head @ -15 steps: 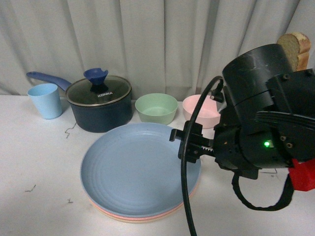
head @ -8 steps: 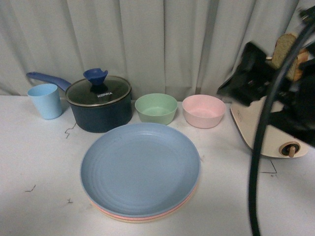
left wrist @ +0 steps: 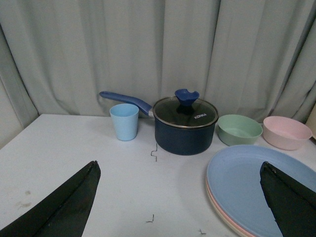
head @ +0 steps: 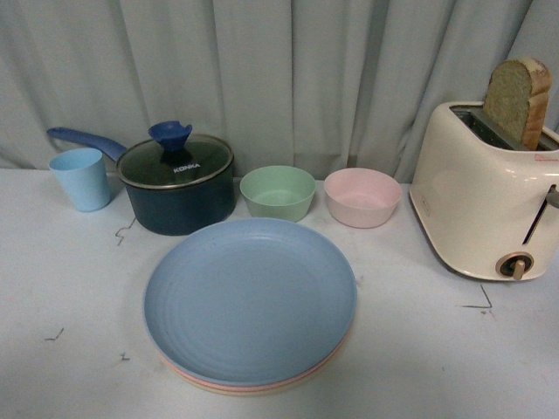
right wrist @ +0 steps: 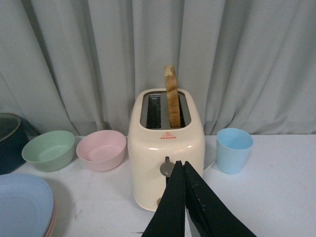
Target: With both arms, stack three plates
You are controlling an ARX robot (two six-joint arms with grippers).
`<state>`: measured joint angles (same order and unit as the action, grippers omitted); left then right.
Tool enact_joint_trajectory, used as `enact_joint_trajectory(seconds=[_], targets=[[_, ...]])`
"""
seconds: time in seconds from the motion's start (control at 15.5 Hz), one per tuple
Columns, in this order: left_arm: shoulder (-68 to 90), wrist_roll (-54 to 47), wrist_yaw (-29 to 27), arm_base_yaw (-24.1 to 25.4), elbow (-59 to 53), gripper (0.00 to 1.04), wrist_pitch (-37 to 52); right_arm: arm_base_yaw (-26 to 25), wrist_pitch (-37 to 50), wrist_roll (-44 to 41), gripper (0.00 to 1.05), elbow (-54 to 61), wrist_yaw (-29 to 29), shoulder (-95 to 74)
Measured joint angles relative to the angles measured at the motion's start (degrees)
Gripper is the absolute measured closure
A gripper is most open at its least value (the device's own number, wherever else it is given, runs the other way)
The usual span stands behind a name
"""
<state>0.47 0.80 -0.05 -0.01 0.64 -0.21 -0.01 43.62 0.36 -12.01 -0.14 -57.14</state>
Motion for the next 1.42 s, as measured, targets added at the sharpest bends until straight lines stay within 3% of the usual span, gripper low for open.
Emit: enact_joint_trajectory(seconds=[0.58,0.65,1.42], targets=[[0.00,0.02,0.02,0.00,0.00,0.07,0.00,0.00,-10.62,0.02,1.03,9.29,0.11,21.07],[0.00,0.00,0.02,0.00,0.00,0.07,0.00,0.00,-8.09,0.02,1.03,10.93,0.11,21.27],[0.00,0.00,0.02,0.00,0.00,0.07,0.00,0.00,-26.77,0.00,1.03,11.37,0.13,40.30]])
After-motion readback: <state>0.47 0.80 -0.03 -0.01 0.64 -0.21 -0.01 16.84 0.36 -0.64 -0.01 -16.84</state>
